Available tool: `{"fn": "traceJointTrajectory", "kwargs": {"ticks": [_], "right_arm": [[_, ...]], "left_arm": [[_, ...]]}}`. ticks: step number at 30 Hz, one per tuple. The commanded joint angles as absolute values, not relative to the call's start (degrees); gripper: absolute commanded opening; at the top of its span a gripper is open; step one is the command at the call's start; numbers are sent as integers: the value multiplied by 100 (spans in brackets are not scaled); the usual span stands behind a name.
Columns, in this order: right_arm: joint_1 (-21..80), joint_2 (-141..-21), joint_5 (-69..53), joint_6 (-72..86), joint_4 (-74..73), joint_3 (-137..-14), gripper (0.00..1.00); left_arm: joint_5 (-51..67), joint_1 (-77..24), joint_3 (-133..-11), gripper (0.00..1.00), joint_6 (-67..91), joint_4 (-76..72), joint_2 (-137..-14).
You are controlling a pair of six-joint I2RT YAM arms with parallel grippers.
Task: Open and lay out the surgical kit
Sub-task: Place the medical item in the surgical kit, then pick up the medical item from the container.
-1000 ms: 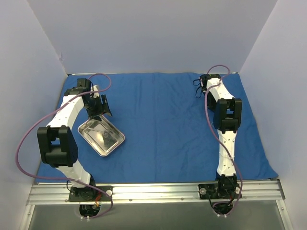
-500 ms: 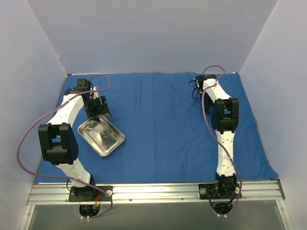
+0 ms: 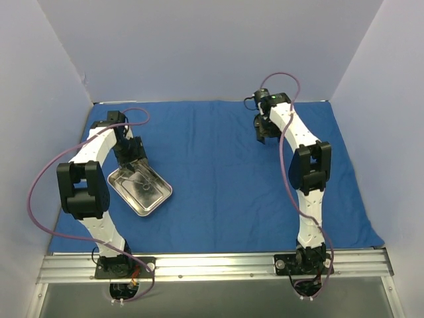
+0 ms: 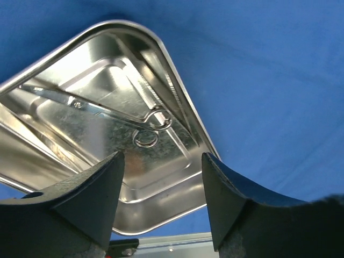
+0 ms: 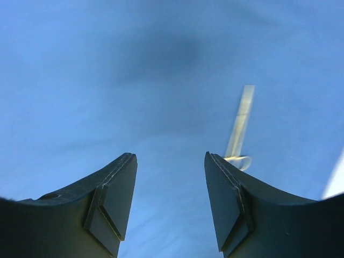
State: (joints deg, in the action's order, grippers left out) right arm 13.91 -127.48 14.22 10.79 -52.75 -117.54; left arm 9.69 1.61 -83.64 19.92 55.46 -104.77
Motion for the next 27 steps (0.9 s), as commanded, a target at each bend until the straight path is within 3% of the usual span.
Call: {"fn": "traceJointTrajectory", "kwargs": {"ticks": [1,6,14,19,27], "right_arm": [[1854,-12296,905,1239,-5414,-11682,54],[1890,-11743,712,1222,-5063,-10768,53],[1890,-11312,168,1090,-4755,-10283,53],[1898,-11154,-237,984,-4536,-10055,52],[1890,-11022,-536,905,-4386,-9818,51]], "left_arm": [[572,193,-8483,67,2494,5836,-10556],[344,211,-7981,66,3102,5538,-10327],[-448,413,-7480,65,3726,5064,-10099],[-834,519,-7137,49,3525,4300,-10019],[-1274,650,-7312,43,3410,3929,-10468]]}}
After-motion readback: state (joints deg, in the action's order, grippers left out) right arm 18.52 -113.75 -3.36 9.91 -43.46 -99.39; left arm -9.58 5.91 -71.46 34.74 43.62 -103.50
